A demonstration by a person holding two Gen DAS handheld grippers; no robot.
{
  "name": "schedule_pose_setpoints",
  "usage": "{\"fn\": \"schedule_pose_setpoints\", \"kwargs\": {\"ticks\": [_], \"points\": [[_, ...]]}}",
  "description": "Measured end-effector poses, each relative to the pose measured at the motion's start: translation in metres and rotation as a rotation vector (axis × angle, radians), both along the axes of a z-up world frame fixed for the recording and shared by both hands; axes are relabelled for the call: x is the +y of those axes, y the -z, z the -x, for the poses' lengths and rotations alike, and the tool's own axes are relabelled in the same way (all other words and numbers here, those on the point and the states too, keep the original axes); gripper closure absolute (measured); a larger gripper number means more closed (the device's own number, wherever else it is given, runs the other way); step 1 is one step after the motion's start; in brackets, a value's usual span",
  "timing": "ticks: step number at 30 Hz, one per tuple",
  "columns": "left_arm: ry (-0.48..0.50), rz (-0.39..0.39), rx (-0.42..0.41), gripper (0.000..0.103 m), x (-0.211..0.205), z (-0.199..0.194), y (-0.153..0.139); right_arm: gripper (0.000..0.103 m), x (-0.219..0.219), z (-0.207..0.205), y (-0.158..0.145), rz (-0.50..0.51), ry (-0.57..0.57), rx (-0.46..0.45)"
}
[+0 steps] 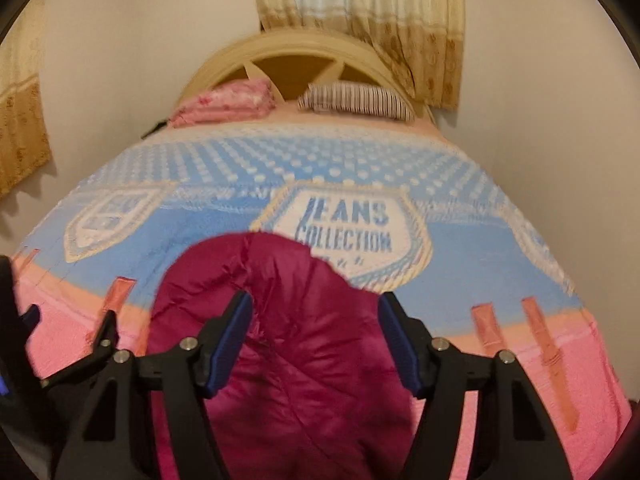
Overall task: Fold large clothes
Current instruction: 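Open the left tool to release the edge while the right tool presses the jacket, then grasp the folded magenta jacket bundle with the right tool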
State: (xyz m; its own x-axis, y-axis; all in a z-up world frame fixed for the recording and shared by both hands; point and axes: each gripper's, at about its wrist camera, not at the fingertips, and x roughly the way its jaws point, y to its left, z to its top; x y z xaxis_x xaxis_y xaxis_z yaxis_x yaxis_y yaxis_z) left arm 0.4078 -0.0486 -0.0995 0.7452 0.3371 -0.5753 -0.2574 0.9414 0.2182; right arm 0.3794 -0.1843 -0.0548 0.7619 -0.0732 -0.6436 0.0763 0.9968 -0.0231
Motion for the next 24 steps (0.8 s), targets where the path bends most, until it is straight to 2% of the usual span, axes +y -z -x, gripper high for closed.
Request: {"fn": "schedule_pose_setpoints", "kwargs": {"ticks": [3, 5, 8, 18, 24], "points": [[-0.001, 0.009, 0.035, 0.009, 0.001, -0.016, 0.013, 0.036, -0.007, -0.005, 0.029, 0.005, 0.025, 0.044], [0.013, 0.047, 0.052, 0.009, -0.002, -0.023, 0.023, 0.036, -0.016, -0.003, 0.048, 0.021, 0.036, 0.061], [0.051, 0.079, 0.076, 0.009, -0.015, -0.026, 0.038, 0.036, -0.034, 0.002, 0.062, -0.006, 0.051, 0.069], [0.103, -0.102, 0.063, 0.009, -0.071, -0.027, 0.057, 0.036, -0.068, 0.013, 0.091, -0.072, 0.111, 0.069], [0.105, -0.094, 0.082, 0.008, -0.070, -0.032, 0.067, 0.036, -0.074, 0.015, 0.102, -0.092, 0.110, 0.068]]}}
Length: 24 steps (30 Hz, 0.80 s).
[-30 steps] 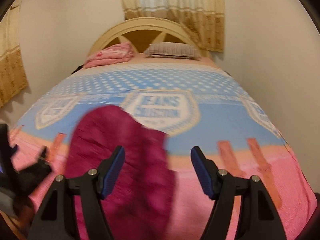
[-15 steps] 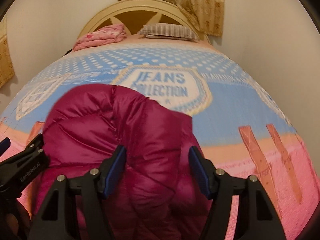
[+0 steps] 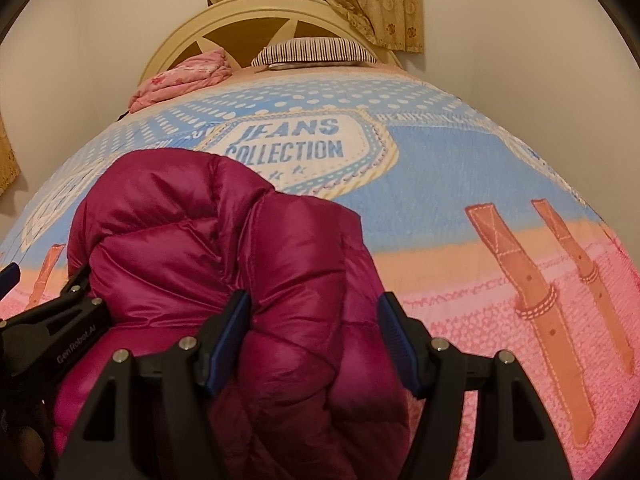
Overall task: Fold large clothes
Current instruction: 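Grasp the folded magenta jacket bundle with the right tool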
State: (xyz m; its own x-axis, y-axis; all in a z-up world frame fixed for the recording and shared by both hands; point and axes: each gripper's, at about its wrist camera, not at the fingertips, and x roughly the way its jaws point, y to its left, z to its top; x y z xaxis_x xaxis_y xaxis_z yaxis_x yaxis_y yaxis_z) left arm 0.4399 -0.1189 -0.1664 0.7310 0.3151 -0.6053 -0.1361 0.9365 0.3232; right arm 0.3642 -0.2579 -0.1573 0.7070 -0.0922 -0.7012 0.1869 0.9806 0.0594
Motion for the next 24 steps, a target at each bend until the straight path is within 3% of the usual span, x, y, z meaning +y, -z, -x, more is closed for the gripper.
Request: {"fn": "schedule_pose_setpoints", "kwargs": {"ticks": [24], "points": [[-0.005, 0.021, 0.024, 0.006, 0.001, -0.005, 0.011, 0.034, -0.005, -0.007, 0.015, -0.038, 0.005, 0.032]]}}
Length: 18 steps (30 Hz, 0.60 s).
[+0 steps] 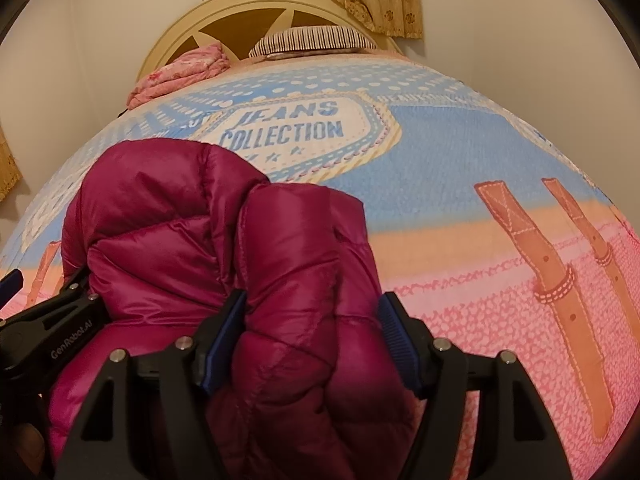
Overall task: Fold large clothes
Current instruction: 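Grasp the folded magenta jacket bundle with the right tool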
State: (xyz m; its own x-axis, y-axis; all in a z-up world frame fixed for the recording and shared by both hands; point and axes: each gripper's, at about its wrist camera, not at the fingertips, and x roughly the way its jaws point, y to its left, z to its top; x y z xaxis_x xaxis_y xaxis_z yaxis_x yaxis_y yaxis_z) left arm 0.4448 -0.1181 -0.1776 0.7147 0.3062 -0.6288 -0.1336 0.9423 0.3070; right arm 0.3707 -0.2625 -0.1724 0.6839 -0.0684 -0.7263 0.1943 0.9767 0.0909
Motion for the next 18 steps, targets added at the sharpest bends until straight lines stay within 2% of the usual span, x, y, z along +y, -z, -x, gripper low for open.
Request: {"fn": "schedule_pose_setpoints", "kwargs": {"ticks": [18], "points": [[-0.001, 0.001, 0.008, 0.005, 0.0006, -0.0023, 0.0041, 0.033, -0.0032, -0.0029, 0.0049, -0.031, -0.001, 0.022]]}}
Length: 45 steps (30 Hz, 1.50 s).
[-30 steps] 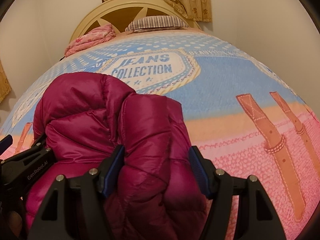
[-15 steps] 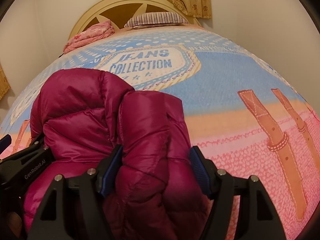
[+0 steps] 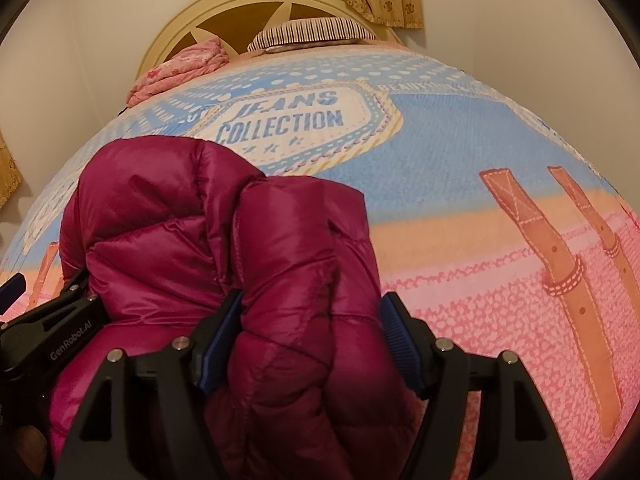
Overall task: Fold large clothes
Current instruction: 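Grasp the folded magenta jacket bundle with the right tool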
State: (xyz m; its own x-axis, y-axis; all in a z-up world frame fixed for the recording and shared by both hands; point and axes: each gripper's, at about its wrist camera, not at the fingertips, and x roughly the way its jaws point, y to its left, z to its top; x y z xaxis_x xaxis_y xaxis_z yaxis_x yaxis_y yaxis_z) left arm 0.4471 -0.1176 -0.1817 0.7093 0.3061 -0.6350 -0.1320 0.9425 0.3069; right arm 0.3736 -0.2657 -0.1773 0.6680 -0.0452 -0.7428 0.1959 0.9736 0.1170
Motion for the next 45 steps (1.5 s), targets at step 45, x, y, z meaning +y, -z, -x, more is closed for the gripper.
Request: {"fn": "schedule_pose_setpoints", "kwargs": {"ticks": [45], "points": [[0.230, 0.262, 0.019, 0.005, 0.031, 0.089, -0.014, 0.021, -0.003, 0.062, -0.015, -0.070, -0.089, 0.005]]}}
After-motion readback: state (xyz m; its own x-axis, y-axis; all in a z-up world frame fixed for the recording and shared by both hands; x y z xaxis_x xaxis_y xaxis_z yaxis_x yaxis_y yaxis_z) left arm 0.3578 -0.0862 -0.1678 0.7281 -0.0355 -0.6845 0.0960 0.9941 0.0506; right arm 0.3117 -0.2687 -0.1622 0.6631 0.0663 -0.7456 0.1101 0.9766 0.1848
